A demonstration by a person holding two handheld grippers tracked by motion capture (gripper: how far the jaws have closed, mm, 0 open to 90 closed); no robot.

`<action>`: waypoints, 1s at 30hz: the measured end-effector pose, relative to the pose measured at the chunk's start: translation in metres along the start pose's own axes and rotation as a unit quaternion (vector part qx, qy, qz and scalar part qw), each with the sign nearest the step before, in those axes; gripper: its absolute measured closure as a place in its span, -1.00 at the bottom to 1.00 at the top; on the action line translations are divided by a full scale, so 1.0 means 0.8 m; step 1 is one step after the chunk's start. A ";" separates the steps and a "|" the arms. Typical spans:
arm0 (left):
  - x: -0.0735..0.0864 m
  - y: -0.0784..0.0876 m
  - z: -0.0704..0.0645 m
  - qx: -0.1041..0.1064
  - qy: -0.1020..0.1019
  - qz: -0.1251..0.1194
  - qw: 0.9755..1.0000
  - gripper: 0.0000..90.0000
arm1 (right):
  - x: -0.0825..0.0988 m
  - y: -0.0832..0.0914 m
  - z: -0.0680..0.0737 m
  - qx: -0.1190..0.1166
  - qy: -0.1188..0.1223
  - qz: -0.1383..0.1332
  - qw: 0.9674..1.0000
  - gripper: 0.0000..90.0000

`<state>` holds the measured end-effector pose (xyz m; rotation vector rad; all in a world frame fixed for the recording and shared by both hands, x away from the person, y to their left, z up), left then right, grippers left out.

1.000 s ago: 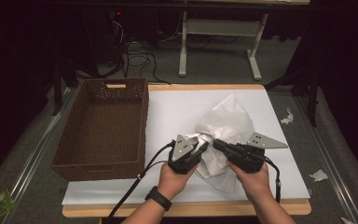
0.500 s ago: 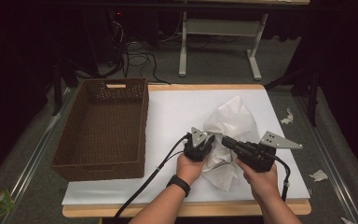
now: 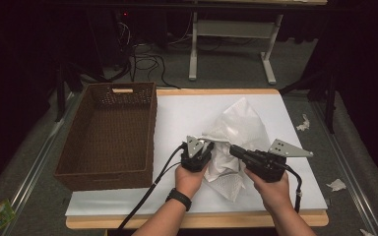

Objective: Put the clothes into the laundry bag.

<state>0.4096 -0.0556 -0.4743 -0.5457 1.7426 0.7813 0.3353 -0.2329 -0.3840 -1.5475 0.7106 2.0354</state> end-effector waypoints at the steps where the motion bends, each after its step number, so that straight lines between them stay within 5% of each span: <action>1: -0.001 0.002 -0.004 0.012 -0.008 0.002 1.000 0.48 | 0.001 -0.001 -0.001 0.000 -0.001 0.003 1.000 0.99; 6: -0.012 0.024 -0.010 0.067 -0.010 0.005 0.998 -0.04 | 0.005 -0.004 -0.003 0.000 -0.005 0.010 1.000 0.99; 13: -0.020 0.069 -0.012 0.101 -0.028 0.004 0.995 -0.22 | 0.007 -0.007 -0.002 0.002 -0.001 0.014 1.000 0.99; 21: -0.010 0.113 -0.004 0.089 -0.059 0.017 0.994 -0.25 | 0.006 -0.006 0.000 0.003 0.001 0.014 1.000 0.99; 30: 0.001 0.126 0.010 0.057 -0.066 0.006 0.996 -0.41 | 0.006 -0.006 0.001 0.003 0.001 0.016 1.000 0.99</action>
Point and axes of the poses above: each handheld gripper's, and its own axes: y roughly backward along the jaws, x roughly out of its underside, z roughly to its left, the point moved 3 cm from there along -y, roughly forward along the jaws, and after that the axes turned 5 degrees about -z, right-handed, at the moved point
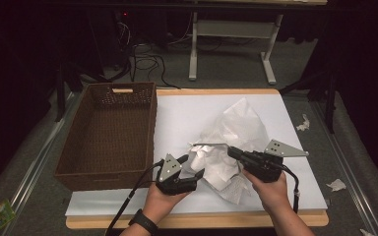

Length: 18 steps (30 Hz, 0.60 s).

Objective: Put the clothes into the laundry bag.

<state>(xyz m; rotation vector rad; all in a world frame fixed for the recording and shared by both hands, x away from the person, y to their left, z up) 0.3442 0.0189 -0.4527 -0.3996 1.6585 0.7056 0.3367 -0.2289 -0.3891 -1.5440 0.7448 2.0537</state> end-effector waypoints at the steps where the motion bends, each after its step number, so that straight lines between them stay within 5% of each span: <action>1: 0.001 0.000 0.002 -0.007 -0.004 0.001 1.000 -0.42 | 0.000 0.000 0.000 0.000 -0.001 -0.001 1.000 0.99; 13: 0.021 -0.047 0.034 -0.021 0.063 0.039 0.997 -0.59 | 0.001 -0.002 0.001 -0.003 0.000 0.001 1.000 0.99; 18: 0.018 -0.043 0.020 -0.005 0.044 0.028 0.999 -0.03 | 0.001 -0.001 -0.001 -0.002 0.002 0.000 1.000 0.99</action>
Point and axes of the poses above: each handheld gripper's, and its own axes: y roughly backward along the jaws, x roughly out of its underside, z roughly to its left, the point moved 3 cm from there along -y, roughly forward along the jaws, and after that the axes turned 5 degrees about -z, right-handed, at the moved point
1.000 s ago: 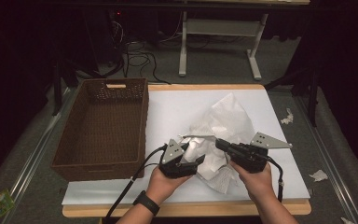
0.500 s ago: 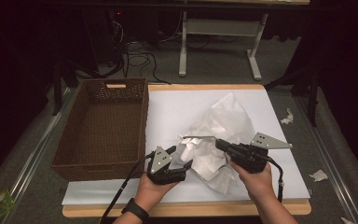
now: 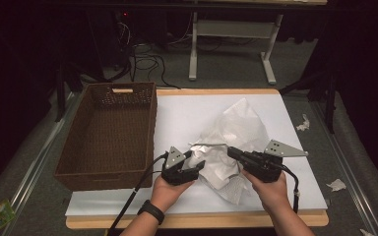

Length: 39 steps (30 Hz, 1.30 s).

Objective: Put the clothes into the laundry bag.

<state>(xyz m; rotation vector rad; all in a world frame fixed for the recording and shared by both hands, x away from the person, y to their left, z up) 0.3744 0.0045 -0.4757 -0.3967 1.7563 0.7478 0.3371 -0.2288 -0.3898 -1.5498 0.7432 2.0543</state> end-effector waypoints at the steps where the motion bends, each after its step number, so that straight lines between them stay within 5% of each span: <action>1: -0.001 0.003 -0.004 0.006 -0.001 -0.005 1.000 0.05 | 0.000 0.001 0.000 0.001 -0.001 0.001 1.000 0.99; 6: -0.001 0.009 -0.026 0.022 -0.032 0.000 0.999 0.70 | 0.000 0.000 0.000 0.001 -0.002 0.000 1.000 0.99; 8: -0.006 0.005 -0.033 0.030 -0.034 -0.002 0.999 0.80 | 0.000 0.000 0.001 -0.001 -0.001 0.000 1.000 0.99; 17: -0.039 -0.053 -0.046 0.006 -0.025 -0.044 0.999 0.83 | 0.000 -0.001 0.002 -0.004 -0.003 -0.001 1.000 0.99; 25: -0.031 -0.101 -0.027 -0.049 -0.017 -0.037 0.998 0.83 | -0.001 0.003 0.000 -0.005 -0.008 -0.006 1.000 0.99; 29: -0.021 -0.111 -0.016 -0.061 -0.011 -0.020 0.998 0.76 | -0.001 0.003 -0.001 -0.005 -0.008 -0.004 1.000 0.99; 34: -0.024 -0.098 -0.018 -0.023 0.001 -0.021 1.000 0.23 | 0.000 0.003 -0.003 -0.006 -0.006 -0.004 1.000 0.99; 39: -0.025 -0.065 -0.024 -0.001 -0.012 -0.017 1.000 -0.14 | 0.001 0.003 -0.003 -0.005 -0.007 -0.003 1.000 0.99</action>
Point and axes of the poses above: each handheld gripper's, and its own axes: y roughly backward along the jaws, x roughly out of its underside, z roughly to its left, the point moved 3 cm from there along -y, roughly forward along the jaws, and after that the axes turned 5 degrees about -z, right-handed, at the moved point
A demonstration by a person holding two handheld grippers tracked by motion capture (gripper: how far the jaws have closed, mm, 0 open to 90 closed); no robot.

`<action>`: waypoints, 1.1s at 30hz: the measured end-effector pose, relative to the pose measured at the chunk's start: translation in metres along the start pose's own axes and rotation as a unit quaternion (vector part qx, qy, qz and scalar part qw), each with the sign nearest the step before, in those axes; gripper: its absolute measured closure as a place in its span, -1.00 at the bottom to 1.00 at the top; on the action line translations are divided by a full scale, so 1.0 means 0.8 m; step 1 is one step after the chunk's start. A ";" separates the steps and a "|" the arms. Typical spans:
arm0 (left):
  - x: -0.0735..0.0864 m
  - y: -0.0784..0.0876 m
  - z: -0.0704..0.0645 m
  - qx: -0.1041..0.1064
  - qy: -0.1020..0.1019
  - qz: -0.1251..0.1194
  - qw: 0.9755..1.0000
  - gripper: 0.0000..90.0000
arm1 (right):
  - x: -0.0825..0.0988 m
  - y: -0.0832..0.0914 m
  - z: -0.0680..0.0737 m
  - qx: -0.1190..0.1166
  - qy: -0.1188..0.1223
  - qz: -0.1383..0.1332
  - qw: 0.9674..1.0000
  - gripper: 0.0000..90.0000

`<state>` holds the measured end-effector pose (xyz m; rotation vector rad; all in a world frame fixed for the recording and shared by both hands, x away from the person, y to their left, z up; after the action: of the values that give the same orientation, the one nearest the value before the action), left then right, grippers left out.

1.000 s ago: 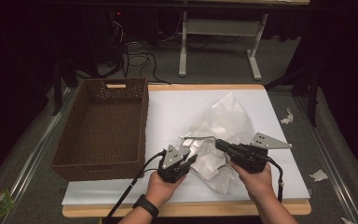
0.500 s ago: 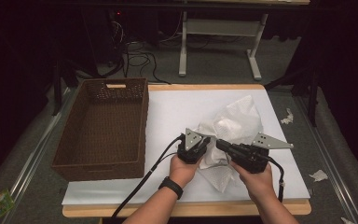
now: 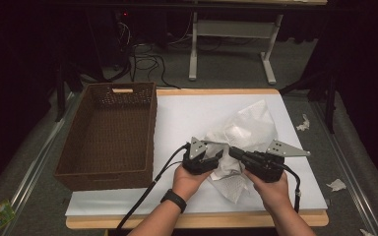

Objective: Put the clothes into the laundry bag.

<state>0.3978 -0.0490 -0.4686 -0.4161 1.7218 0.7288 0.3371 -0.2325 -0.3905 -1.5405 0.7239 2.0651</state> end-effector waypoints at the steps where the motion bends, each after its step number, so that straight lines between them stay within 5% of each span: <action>1: 0.001 0.006 0.000 0.002 0.001 -0.001 1.000 -0.18 | 0.000 -0.001 0.001 0.000 0.002 0.002 1.000 0.99; 10: 0.017 0.049 0.001 0.006 0.016 -0.006 1.000 -0.31 | 0.001 -0.004 0.003 0.004 0.005 0.004 1.000 0.99; 19: 0.043 0.033 -0.032 0.064 0.004 0.044 0.997 -0.28 | 0.000 -0.003 0.003 0.002 0.003 0.005 1.000 0.99; 24: 0.043 0.016 -0.049 0.059 -0.020 0.068 0.996 -0.25 | 0.000 -0.002 0.002 0.004 0.004 0.002 1.000 0.99; 28: 0.043 0.011 -0.050 0.051 -0.028 0.086 0.995 0.11 | 0.000 -0.002 0.002 0.003 0.004 0.001 1.000 0.99; 33: 0.044 0.010 -0.050 0.046 -0.026 0.090 0.995 0.87 | 0.000 -0.002 0.003 0.002 0.003 0.002 1.000 0.99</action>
<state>0.3539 -0.0664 -0.4945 -0.1781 1.7506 0.7792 0.3363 -0.2301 -0.3898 -1.5447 0.7340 2.0607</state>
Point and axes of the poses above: each handheld gripper's, and its own axes: y roughly backward along the jaws, x roughly out of its underside, z roughly to its left, the point moved 3 cm from there along -y, roughly forward along the jaws, and after that the axes turned 5 degrees about -z, right-handed, at the moved point
